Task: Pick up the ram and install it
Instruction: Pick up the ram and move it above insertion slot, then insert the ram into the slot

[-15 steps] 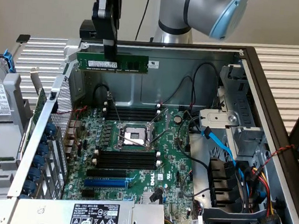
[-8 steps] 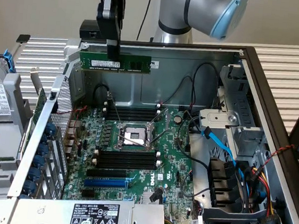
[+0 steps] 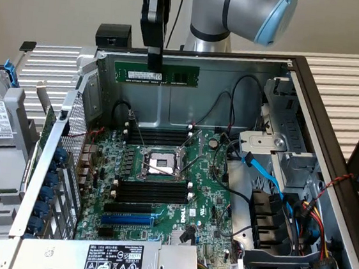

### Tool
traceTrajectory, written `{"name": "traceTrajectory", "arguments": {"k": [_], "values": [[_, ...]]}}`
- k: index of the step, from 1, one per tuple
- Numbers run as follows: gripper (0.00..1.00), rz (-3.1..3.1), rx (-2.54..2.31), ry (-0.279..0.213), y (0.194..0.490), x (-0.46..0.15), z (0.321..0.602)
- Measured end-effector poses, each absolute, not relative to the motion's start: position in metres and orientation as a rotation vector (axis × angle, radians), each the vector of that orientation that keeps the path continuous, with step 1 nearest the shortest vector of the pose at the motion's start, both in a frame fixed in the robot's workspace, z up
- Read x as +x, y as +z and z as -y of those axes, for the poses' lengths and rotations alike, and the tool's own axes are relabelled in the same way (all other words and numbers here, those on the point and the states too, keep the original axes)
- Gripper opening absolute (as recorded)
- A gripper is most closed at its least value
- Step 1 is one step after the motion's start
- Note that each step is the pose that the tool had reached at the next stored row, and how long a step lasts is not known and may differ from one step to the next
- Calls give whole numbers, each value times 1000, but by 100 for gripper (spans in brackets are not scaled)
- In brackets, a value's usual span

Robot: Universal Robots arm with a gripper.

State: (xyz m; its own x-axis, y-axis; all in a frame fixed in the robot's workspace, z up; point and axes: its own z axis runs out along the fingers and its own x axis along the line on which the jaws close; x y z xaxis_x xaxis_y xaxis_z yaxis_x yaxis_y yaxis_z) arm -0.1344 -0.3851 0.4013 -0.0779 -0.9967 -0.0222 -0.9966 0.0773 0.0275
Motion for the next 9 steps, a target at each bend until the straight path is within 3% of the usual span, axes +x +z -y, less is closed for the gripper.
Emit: {"name": "traceTrajectory", "arguments": {"k": [9], "values": [[12, 2304, 2132, -55, 401, -134, 385]]}}
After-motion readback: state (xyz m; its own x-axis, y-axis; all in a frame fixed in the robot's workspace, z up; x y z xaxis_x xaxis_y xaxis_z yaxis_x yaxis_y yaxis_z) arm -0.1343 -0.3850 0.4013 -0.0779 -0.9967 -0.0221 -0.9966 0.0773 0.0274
